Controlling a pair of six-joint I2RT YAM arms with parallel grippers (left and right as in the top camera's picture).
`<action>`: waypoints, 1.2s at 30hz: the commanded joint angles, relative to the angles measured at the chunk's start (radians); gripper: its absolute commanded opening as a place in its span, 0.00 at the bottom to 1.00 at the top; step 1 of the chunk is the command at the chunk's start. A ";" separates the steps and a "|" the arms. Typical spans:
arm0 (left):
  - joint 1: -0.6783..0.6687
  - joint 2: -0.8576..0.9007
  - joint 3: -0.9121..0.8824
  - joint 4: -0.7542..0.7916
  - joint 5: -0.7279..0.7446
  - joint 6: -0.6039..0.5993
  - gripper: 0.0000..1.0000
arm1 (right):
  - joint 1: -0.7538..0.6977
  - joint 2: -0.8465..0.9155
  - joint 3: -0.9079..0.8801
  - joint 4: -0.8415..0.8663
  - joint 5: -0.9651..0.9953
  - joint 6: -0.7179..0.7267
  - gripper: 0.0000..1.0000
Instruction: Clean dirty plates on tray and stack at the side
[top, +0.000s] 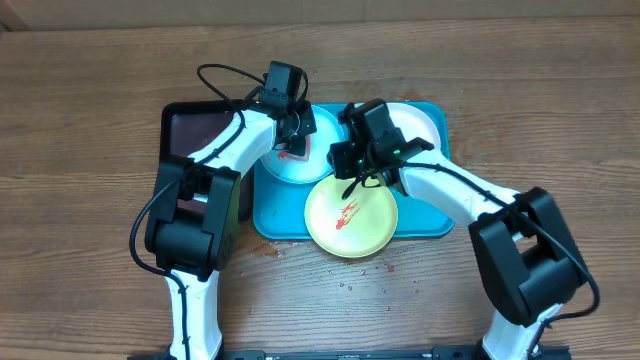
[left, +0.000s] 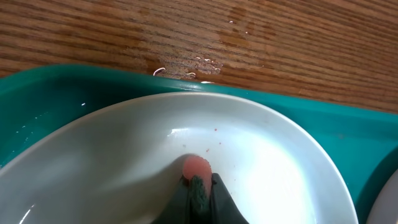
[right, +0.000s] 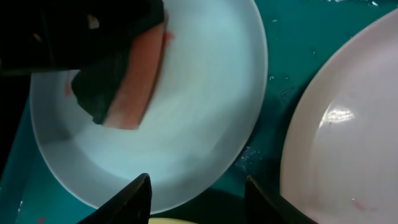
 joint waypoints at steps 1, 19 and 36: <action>-0.006 0.015 0.021 0.000 -0.018 -0.015 0.04 | -0.005 0.013 0.032 0.012 0.016 -0.010 0.47; -0.007 0.015 0.021 -0.023 -0.018 -0.034 0.04 | -0.005 0.097 0.033 0.121 0.044 -0.086 0.21; -0.018 0.015 0.022 -0.043 -0.009 -0.040 0.04 | -0.005 0.098 0.033 0.196 0.070 -0.077 0.04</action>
